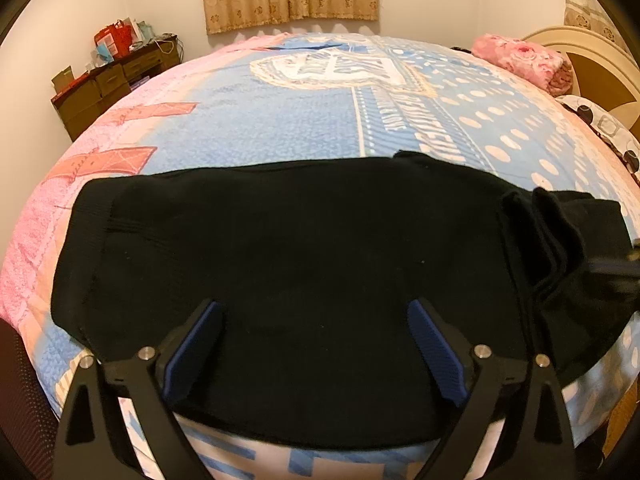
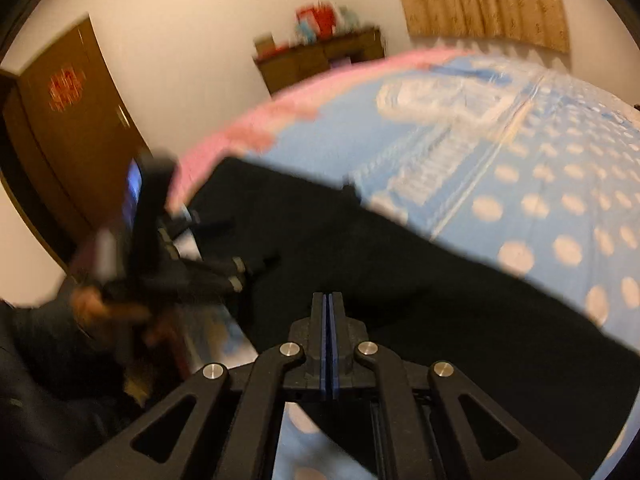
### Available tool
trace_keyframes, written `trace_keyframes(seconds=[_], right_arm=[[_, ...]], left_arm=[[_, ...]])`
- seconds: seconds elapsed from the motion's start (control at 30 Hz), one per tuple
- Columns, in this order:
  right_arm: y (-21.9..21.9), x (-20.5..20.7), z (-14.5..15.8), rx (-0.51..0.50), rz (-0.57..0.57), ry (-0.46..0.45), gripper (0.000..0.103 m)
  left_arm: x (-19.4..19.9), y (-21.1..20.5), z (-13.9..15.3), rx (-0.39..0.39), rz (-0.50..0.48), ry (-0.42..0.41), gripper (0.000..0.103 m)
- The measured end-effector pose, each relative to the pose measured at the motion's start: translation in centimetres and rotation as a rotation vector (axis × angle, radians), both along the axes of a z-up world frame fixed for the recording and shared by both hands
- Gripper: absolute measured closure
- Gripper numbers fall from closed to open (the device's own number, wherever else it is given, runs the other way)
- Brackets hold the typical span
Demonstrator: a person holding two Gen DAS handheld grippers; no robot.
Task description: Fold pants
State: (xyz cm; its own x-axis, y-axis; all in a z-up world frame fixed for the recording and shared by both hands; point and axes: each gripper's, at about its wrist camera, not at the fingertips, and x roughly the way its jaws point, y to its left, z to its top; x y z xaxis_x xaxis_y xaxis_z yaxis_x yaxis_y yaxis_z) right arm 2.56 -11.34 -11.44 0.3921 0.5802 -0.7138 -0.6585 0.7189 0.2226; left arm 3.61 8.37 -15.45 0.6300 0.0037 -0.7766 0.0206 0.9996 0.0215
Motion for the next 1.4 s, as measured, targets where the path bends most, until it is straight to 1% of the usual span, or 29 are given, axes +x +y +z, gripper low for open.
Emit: trace_keyframes(seconds=[0.07, 0.17, 0.23, 0.27, 0.33, 0.47, 0.53, 0.57, 0.63, 0.7, 0.77, 0.8, 0.83, 0.87, 0.9, 0.93, 0.97, 1.13, 1.23, 1.3, 1.33, 1.37, 1.4], right_arm=[[1.4, 0.7, -0.9, -0.065, -0.022, -0.047, 0.101], [2.3, 3.2, -1.9, -0.047, -0.062, -0.027, 0.101], [2.5, 4.0, -1.9, -0.005, -0.083, -0.029, 0.101], [2.6, 4.2, -1.9, -0.003, -0.084, -0.021, 0.101], [2.8, 4.0, -1.3, -0.002, -0.089, -0.036, 0.101], [2.1, 3.3, -0.8, 0.051, -0.096, -0.065, 0.101], [2.0, 4.0, -2.0, 0.034, -0.110, -0.023, 0.101], [2.0, 4.1, -2.5, 0.047, -0.100, -0.019, 0.100], [1.9, 4.2, -2.4, 0.050, -0.091, -0.030, 0.100], [2.1, 4.0, -2.0, 0.031, -0.094, -0.026, 0.100], [2.1, 3.4, -1.5, 0.017, -0.103, -0.042, 0.100], [2.0, 2.9, -1.2, 0.016, -0.103, -0.059, 0.096], [1.8, 2.4, -0.9, 0.016, -0.102, -0.071, 0.081], [1.7, 2.1, -0.9, 0.015, -0.100, -0.074, 0.068], [1.4, 1.7, -0.9, 0.015, -0.107, -0.081, 0.043], [1.2, 1.4, -0.9, 0.020, -0.119, -0.093, 0.038], [0.8, 1.0, -0.8, 0.024, -0.136, -0.105, 0.038], [-0.8, 0.1, -0.6, 0.051, -0.169, -0.106, 0.038], [-0.5, 0.7, -2.3, 0.008, -0.154, -0.050, 0.038], [-0.5, 0.3, -2.4, 0.003, -0.148, -0.083, 0.038], [-0.6, 0.2, -2.3, 0.003, -0.149, -0.079, 0.038], [-0.7, 0.2, -2.2, 0.011, -0.150, -0.073, 0.038], [-0.8, 0.1, -1.9, 0.023, -0.149, -0.076, 0.038]], left_arm=[[0.0, 0.0, 0.0, 0.003, 0.000, -0.003, 0.006], [0.1, 0.1, 0.0, 0.007, -0.001, -0.005, 0.005], [0.2, 0.1, 0.0, 0.010, 0.000, -0.007, 0.004], [0.1, 0.1, -0.1, 0.011, 0.002, -0.008, 0.003], [0.1, 0.1, -0.1, 0.008, 0.003, -0.007, 0.002], [0.1, 0.2, -0.1, 0.010, 0.005, -0.009, 0.002], [0.1, 0.2, -0.1, 0.014, 0.008, -0.009, 0.001], [0.1, 0.3, -0.2, 0.014, 0.009, -0.011, 0.000], [0.1, 0.2, -0.2, 0.014, 0.012, -0.012, 0.000], [0.2, 0.3, -0.2, 0.012, 0.016, -0.013, 0.000], [0.1, 0.3, -0.3, 0.014, 0.016, -0.015, 0.000], [0.1, 0.2, -0.3, 0.014, 0.017, -0.015, 0.000], [0.1, 0.2, -0.3, 0.014, 0.019, -0.016, 0.000], [0.1, 0.2, -0.3, 0.014, 0.021, -0.016, 0.000], [0.1, 0.2, -0.3, 0.013, 0.022, -0.016, 0.000], [0.1, 0.2, -0.3, 0.012, 0.023, -0.016, 0.000], [0.1, 0.3, -0.3, 0.007, 0.026, -0.013, 0.000], [0.0, 0.3, -0.2, 0.001, 0.035, -0.008, 0.000], [0.0, 0.4, 0.0, 0.006, 0.032, -0.003, 0.000], [0.1, 0.6, 0.3, 0.020, 0.029, 0.005, 0.000], [0.2, 1.0, 0.7, 0.038, 0.035, 0.007, 0.000], [0.2, 2.0, 1.3, 0.063, 0.062, -0.003, 0.000], [0.2, 3.0, 2.0, 0.072, 0.089, -0.018, 0.000]])
